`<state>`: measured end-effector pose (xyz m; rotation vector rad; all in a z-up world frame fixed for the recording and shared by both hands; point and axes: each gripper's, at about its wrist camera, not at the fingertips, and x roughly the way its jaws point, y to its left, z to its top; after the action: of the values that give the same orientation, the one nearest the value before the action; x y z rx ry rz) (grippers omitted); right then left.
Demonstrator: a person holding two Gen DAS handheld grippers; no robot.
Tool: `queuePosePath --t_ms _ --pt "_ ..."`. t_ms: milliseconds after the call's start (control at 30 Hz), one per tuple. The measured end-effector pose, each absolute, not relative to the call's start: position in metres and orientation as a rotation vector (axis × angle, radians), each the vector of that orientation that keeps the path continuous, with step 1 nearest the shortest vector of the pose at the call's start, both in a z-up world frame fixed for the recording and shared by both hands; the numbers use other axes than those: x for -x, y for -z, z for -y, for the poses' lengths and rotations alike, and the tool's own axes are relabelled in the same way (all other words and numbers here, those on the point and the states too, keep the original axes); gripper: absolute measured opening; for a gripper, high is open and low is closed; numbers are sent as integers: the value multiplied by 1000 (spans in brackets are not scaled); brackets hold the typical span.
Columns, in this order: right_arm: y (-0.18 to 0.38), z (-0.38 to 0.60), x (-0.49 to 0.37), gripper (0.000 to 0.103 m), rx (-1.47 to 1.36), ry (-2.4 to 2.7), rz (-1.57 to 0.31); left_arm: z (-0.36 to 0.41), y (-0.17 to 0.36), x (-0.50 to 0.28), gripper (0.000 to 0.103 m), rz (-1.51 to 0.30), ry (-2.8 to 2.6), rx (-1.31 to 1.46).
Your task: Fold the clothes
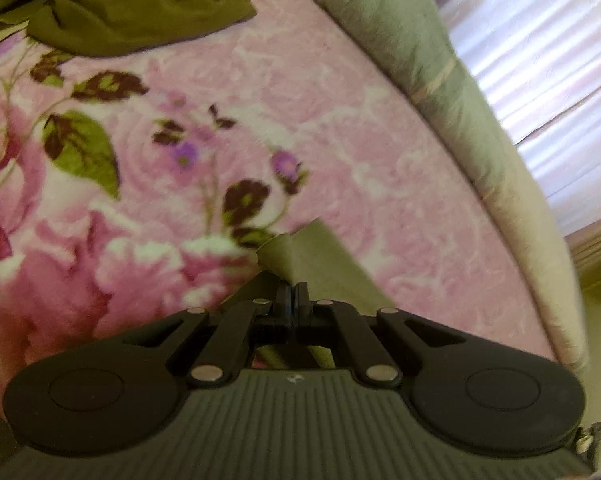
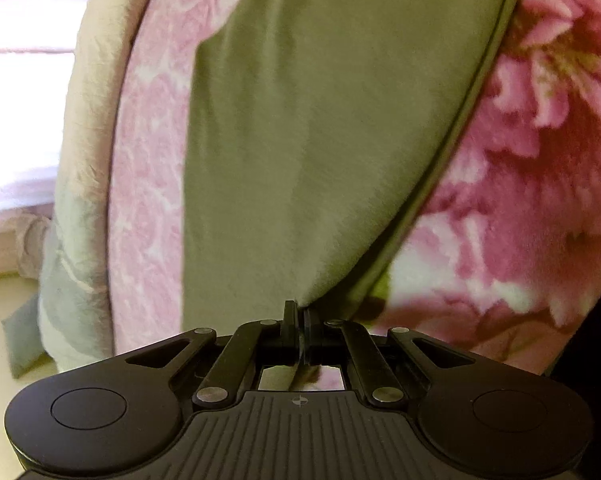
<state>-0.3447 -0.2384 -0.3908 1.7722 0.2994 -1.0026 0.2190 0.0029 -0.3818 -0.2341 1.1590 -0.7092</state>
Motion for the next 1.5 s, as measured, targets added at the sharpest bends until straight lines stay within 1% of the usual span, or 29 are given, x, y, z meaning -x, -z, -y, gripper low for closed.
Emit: queuePosePath --t_ms 67,133,267,300,333,367,400,500,567,633,700,733,800,900,933,967,1000,1033,1133,1300,1367,1500 --pt "395 237 342 1 -1752 1024 -340 0 389 -217 0 -1152 708 171" --pt "398 237 339 1 -1729 1038 -376 9 396 -213 2 -1141 712 44" --pt "395 242 335 2 -1661 1032 -455 19 385 -204 9 -1094 672 -87" --pt "390 243 335 2 -1624 1024 -496 22 379 -202 9 -1079 634 -114" --pt "384 245 338 21 -1587 1036 -527 25 372 -198 9 -1074 620 -129" --pt "377 247 341 50 -1550 1049 -557 29 366 -195 9 -1077 632 -132" --pt "372 249 348 58 -1521 1081 -551 33 360 -191 9 -1080 643 -135" --pt "358 252 388 58 -1496 1166 -412 56 345 -171 9 -1097 752 -153" --pt "360 261 418 58 -1531 1210 -286 80 344 -152 9 -1129 871 -166" --pt "369 269 441 57 -1575 1288 -274 107 350 -129 9 -1165 968 -201" --pt "378 275 462 39 -1619 1350 -290 133 355 -106 9 -1200 1031 -221" --pt "375 275 473 35 -1618 1360 -279 143 356 -97 9 -1213 1057 -220" --pt "370 274 495 36 -1613 1380 -252 161 356 -79 9 -1230 1107 -217" --pt "358 281 538 36 -1535 1450 -130 184 355 -53 9 -1234 1158 -241" --pt "358 287 553 41 -1538 1467 -74 191 355 -46 9 -1236 1166 -247" --pt "358 292 568 55 -1543 1484 -17 198 356 -39 9 -1239 1173 -249" --pt "359 297 580 64 -1532 1502 36 205 357 -32 9 -1243 1176 -250" --pt "361 301 588 69 -1528 1513 52 212 359 -26 9 -1248 1175 -249" --pt "370 310 613 69 -1533 1536 70 229 362 -10 9 -1263 1179 -247" --pt "385 314 624 68 -1516 1487 134 250 371 14 9 -1280 1186 -267" --pt "387 323 625 25 -1496 1464 108 257 375 22 9 -1290 1184 -270" --pt "391 359 622 17 -1399 1380 35 262 380 36 9 -1299 1170 -256"
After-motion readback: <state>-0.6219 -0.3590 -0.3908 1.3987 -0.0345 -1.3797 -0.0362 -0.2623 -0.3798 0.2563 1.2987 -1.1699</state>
